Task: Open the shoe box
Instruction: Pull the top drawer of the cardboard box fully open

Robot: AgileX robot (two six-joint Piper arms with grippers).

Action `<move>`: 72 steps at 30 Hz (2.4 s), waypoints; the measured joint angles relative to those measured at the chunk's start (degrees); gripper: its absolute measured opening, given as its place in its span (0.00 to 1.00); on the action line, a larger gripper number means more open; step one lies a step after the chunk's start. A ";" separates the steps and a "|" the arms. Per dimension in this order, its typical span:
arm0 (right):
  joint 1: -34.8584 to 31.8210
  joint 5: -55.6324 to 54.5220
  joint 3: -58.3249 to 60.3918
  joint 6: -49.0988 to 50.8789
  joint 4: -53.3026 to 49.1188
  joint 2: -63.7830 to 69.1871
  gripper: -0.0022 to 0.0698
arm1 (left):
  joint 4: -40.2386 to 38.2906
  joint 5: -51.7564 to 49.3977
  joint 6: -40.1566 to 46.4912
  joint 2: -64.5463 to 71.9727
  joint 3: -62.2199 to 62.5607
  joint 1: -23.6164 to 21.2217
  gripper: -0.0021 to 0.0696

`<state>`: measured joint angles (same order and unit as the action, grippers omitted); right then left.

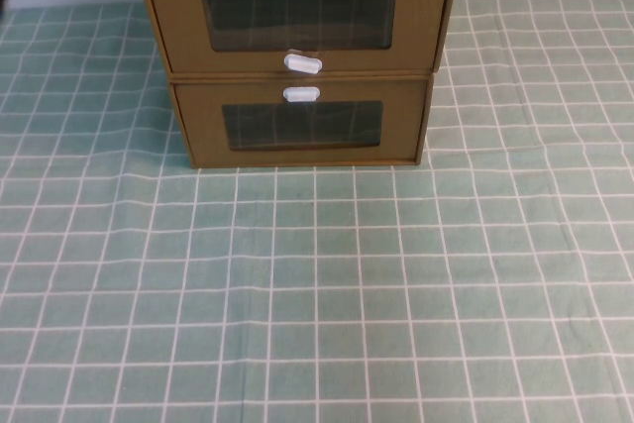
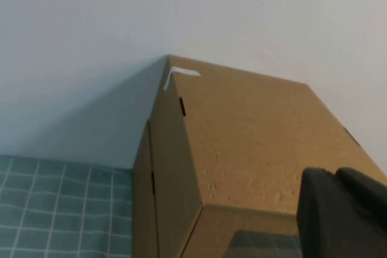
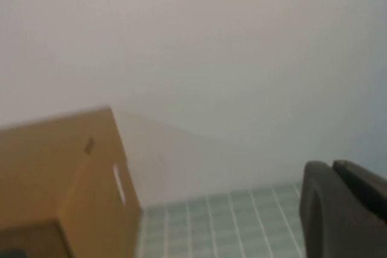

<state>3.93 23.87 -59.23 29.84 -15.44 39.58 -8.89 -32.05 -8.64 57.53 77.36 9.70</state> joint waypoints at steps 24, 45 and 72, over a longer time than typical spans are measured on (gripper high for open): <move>25.62 23.20 -11.31 -58.50 30.93 36.88 0.01 | -35.76 -22.39 43.42 45.05 32.46 0.00 0.02; 48.80 11.84 -19.49 -16.96 -39.97 58.11 0.01 | -41.40 -30.09 46.00 61.99 49.71 0.00 0.02; 49.14 18.98 -26.84 12.52 -78.65 76.16 0.54 | -41.91 -30.67 46.01 62.08 49.71 0.00 0.02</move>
<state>53.07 42.85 -86.08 42.36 -94.08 115.74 -50.79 -62.72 37.37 119.61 127.07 9.70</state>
